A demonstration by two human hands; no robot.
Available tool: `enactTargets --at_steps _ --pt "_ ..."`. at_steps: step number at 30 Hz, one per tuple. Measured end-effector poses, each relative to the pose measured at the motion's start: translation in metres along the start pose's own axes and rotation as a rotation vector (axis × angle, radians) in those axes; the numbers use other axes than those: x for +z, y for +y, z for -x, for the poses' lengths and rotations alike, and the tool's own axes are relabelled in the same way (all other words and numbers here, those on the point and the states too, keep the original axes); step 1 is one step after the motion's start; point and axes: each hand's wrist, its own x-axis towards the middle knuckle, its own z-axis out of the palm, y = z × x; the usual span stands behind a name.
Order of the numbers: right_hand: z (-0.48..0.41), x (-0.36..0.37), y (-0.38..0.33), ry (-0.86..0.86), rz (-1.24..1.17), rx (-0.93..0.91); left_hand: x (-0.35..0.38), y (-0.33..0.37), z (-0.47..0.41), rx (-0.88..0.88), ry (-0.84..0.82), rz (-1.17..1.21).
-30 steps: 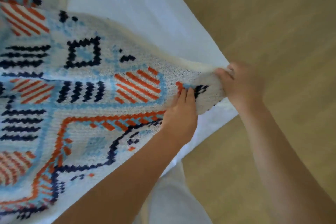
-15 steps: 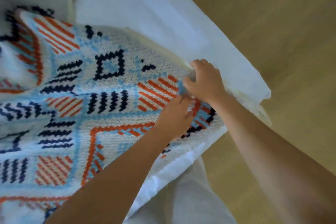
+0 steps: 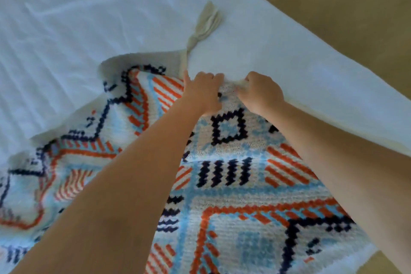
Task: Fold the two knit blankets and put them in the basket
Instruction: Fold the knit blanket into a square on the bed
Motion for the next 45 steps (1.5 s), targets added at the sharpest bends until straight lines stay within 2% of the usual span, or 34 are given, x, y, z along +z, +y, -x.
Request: enactTargets --at_steps 3,5,7,10,11,12,14,15,16,18,20,21,24,26,27,31,34,37,39,40,43,45 --pt "0.0 0.004 0.005 0.071 0.016 -0.033 -0.01 -0.005 -0.006 0.096 -0.109 0.099" --pt "0.002 0.002 0.01 0.19 0.0 -0.104 -0.021 -0.005 -0.011 0.118 -0.037 0.095" --pt "-0.003 -0.006 0.011 0.383 -0.074 -0.153 -0.034 -0.004 -0.018 0.083 0.208 0.136" --pt "-0.02 -0.024 0.013 0.627 -0.189 -0.128 -0.038 0.003 -0.033 0.093 0.846 0.197" --pt "-0.025 -0.025 0.017 0.658 -0.202 -0.096 -0.034 0.009 -0.038 0.1 0.93 0.195" --pt "-0.028 -0.024 0.022 0.652 -0.188 -0.054 -0.027 0.018 -0.042 0.114 0.862 0.165" --pt "-0.03 -0.014 0.036 0.529 -0.055 0.031 -0.004 0.034 -0.047 0.166 0.504 0.103" --pt "-0.029 -0.009 0.042 0.459 0.01 0.047 0.005 0.038 -0.048 0.194 0.382 0.12" --pt "-0.029 -0.006 0.046 0.415 0.038 0.046 0.007 0.037 -0.048 0.207 0.312 0.188" --pt "-0.029 -0.009 0.044 0.386 0.005 0.009 -0.006 0.027 -0.052 0.193 0.185 0.497" --pt "-0.034 -0.015 0.032 0.364 0.025 -0.044 -0.027 0.01 -0.058 0.085 0.068 0.701" --pt "-0.039 -0.018 0.024 0.367 0.051 -0.075 -0.037 -0.001 -0.063 0.017 0.053 0.654" --pt "-0.053 -0.019 -0.013 0.331 0.137 -0.186 -0.051 -0.034 -0.071 -0.08 0.176 0.016" --pt "-0.065 -0.012 -0.039 0.251 0.201 -0.24 -0.048 -0.055 -0.073 -0.14 0.209 -0.171" --pt "-0.071 -0.006 -0.05 0.197 0.195 -0.241 -0.046 -0.063 -0.073 -0.177 0.202 -0.165" --pt "-0.092 0.011 -0.082 -0.125 0.129 -0.128 -0.036 -0.09 -0.073 -0.308 0.045 0.118" --pt "-0.103 0.017 -0.095 -0.309 0.138 -0.068 -0.041 -0.094 -0.08 -0.276 0.014 0.115" --pt "-0.108 0.022 -0.101 -0.419 0.206 -0.092 -0.048 -0.093 -0.093 -0.224 0.089 0.186" --pt "-0.115 0.018 -0.098 -0.367 0.079 -0.081 -0.057 -0.093 -0.103 -0.213 0.21 0.317" --pt "-0.121 0.011 -0.096 -0.268 -0.003 -0.08 -0.065 -0.093 -0.107 -0.206 0.288 0.384" --pt "-0.146 -0.019 -0.094 0.171 -0.178 -0.158 -0.103 -0.101 -0.13 -0.189 0.518 0.557" --pt "-0.16 -0.029 -0.097 0.408 -0.127 -0.253 -0.131 -0.108 -0.149 -0.196 0.656 0.621"
